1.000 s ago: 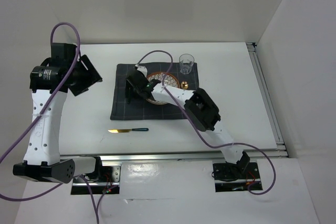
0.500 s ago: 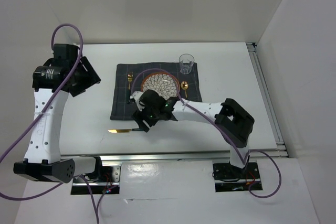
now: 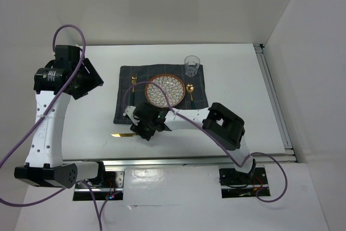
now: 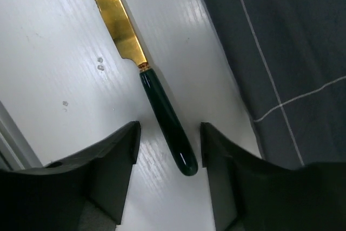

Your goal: Set the dinner table for one person

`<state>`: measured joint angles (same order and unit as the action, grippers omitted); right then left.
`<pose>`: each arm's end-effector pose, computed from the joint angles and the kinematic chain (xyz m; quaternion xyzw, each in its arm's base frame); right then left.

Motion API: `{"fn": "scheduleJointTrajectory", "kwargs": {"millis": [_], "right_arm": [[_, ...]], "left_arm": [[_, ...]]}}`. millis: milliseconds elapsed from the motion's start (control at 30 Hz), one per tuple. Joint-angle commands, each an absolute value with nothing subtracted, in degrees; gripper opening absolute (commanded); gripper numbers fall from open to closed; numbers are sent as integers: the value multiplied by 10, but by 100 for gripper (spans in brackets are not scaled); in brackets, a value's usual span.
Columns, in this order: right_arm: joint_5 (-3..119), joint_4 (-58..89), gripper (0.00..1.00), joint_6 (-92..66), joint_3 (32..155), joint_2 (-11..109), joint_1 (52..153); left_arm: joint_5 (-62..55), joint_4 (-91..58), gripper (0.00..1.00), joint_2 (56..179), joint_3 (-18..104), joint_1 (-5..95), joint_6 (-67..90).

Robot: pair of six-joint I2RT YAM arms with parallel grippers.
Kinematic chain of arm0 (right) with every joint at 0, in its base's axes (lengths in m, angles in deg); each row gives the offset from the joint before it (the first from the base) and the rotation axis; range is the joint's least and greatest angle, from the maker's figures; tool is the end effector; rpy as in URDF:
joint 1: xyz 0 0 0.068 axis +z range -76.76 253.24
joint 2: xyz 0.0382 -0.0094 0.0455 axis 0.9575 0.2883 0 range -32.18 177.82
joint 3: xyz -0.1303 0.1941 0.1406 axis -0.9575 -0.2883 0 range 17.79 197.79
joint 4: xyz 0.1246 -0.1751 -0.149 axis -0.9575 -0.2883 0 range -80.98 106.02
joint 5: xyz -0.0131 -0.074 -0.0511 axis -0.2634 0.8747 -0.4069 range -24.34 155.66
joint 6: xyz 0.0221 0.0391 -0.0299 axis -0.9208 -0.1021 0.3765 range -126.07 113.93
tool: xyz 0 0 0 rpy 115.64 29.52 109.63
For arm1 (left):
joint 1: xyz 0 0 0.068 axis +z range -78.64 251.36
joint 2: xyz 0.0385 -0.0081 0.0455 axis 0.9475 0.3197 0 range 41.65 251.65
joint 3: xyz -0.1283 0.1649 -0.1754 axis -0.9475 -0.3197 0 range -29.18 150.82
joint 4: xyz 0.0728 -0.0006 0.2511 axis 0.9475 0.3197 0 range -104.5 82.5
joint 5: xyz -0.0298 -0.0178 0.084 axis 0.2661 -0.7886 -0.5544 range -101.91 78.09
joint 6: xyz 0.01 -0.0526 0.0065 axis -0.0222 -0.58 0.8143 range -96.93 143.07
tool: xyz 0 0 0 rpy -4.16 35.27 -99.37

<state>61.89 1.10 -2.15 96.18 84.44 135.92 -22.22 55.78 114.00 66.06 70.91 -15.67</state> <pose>0.1969 0.3863 0.1574 -0.5293 0.7868 0.1821 0.2600 0.2162 0.0046 0.4353 -0.3352 0.8658 -0.0425 0.3689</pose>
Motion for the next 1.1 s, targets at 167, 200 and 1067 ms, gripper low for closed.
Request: {"fn": "scheduleJointTrajectory", "kwargs": {"millis": [167, 200, 1067], "right_arm": [[614, 15, 12, 10, 939, 808, 1387], [614, 7, 7, 10, 939, 796, 1387], [755, -93, 0, -251, 814, 572, 983]], "left_arm": [[-221, 541, 77, 1142, 656, 713, -141], [-221, 541, 77, 1142, 656, 713, -141], [-197, 504, 77, 1165, 621, 702, -146]]}}
